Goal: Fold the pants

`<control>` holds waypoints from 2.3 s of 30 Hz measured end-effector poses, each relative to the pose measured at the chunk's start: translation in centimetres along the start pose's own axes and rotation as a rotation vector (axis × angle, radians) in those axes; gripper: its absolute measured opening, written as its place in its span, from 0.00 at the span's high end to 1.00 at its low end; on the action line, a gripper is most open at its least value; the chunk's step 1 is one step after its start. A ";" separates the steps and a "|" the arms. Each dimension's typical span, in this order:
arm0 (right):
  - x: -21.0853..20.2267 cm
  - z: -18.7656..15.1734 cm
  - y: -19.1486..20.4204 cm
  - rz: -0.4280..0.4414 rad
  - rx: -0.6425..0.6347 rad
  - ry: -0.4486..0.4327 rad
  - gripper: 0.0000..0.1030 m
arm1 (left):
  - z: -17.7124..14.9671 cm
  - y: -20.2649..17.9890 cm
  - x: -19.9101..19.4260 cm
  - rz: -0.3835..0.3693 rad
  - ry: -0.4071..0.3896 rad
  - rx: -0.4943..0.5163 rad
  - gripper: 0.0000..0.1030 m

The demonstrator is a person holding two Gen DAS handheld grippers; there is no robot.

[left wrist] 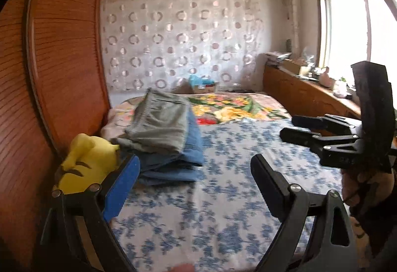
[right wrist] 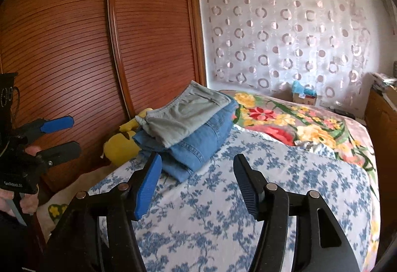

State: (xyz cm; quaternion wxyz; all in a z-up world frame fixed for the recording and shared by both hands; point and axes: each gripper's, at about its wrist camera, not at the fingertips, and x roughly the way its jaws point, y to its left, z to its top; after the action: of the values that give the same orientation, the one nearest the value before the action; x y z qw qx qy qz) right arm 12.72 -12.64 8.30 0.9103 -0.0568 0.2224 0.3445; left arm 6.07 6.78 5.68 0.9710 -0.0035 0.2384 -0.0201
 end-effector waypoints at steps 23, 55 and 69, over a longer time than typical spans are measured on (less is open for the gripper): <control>-8.2 -6.8 0.6 -0.299 0.148 -0.009 0.21 | -3.7 -7.2 -0.9 -0.049 0.048 0.007 0.11; -14.1 -9.1 2.4 -0.393 0.165 -0.106 0.21 | -2.2 -9.1 -6.0 -0.078 -0.043 0.005 0.11; -14.0 -9.0 2.1 -0.388 0.156 -0.108 0.21 | -2.3 -9.3 -5.5 -0.069 -0.027 0.003 0.11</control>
State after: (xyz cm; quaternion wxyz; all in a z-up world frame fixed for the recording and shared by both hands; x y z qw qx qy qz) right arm -1.29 -21.79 6.60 0.9718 -0.0092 0.1844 0.1469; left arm -0.24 -2.31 6.30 0.9728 -0.0105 0.2250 -0.0537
